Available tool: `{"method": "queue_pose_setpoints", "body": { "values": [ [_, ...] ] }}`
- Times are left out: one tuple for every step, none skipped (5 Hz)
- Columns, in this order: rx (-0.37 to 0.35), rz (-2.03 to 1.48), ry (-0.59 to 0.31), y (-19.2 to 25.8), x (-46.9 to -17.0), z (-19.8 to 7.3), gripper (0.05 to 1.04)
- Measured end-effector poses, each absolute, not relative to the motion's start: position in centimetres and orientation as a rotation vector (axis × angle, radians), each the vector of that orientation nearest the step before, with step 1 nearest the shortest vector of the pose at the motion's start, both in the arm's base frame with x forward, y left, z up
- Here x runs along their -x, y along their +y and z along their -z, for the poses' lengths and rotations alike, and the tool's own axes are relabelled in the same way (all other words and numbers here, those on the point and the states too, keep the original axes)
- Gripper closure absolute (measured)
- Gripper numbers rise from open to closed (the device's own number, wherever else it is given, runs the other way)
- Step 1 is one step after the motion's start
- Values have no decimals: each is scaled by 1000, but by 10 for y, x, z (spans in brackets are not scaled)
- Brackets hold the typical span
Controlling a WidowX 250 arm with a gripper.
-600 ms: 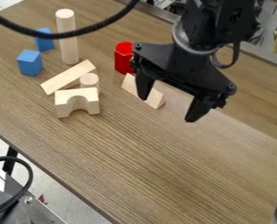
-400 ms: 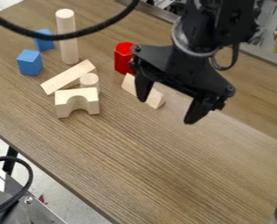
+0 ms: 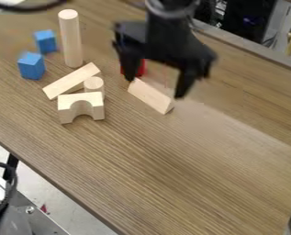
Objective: Move the red hexagon to the right side of the table
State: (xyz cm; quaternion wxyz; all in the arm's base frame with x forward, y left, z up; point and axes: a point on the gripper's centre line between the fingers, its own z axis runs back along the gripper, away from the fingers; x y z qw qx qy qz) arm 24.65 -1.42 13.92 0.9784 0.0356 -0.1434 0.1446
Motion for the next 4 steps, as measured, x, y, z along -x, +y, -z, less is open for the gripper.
{"method": "queue_pose_setpoints", "body": {
  "values": [
    [-64, -317, -265, 6, -264, -134, 83],
    [-72, -322, -239, 15, -283, -120, 83],
    [-113, -326, -234, 22, -305, -103, 83],
    [-143, -333, -221, 26, -330, -88, 83]
  ]
}}
